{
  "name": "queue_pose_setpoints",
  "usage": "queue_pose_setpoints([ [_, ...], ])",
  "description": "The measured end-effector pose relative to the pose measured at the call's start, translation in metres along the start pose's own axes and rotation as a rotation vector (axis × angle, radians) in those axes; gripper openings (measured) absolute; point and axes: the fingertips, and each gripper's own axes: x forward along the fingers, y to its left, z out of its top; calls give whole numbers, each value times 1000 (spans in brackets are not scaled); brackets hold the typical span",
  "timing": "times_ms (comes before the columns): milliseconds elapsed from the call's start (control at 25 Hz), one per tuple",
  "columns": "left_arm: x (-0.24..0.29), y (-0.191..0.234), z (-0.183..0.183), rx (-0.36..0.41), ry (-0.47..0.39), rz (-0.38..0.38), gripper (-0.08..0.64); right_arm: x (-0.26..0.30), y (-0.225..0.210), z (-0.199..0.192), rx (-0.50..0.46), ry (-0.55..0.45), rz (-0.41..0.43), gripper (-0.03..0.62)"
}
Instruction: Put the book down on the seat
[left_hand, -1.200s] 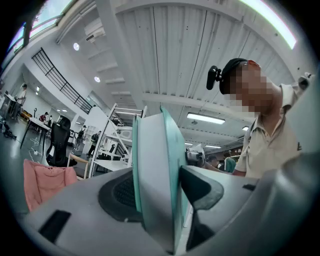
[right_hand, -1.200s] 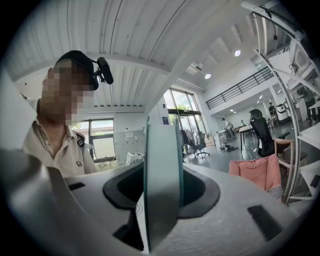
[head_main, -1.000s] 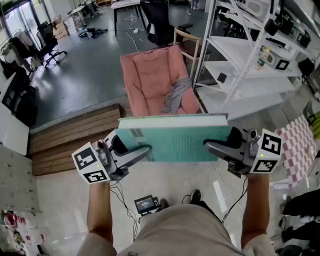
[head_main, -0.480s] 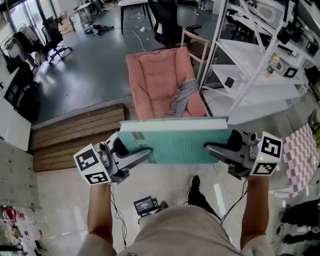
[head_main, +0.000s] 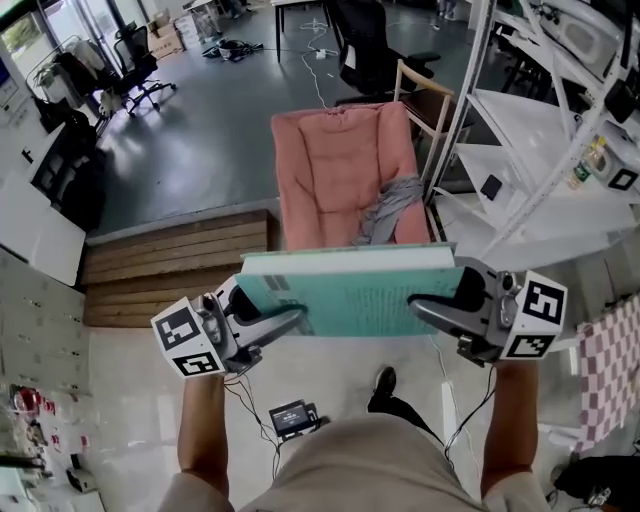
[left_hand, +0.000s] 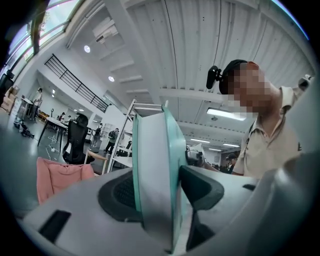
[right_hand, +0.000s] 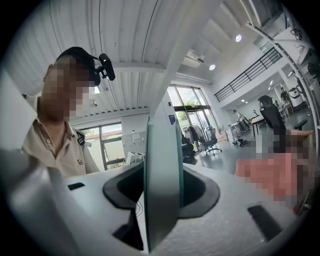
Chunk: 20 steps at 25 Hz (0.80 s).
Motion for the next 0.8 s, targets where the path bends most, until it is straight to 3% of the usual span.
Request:
queue_pose_setpoints([
  [360, 101, 68, 2, -23, 15, 80, 235, -42, -122, 17, 35, 3, 68, 166],
  [800, 157, 90, 8, -31, 41, 114, 235, -73, -176, 29, 53, -23, 91, 166],
])
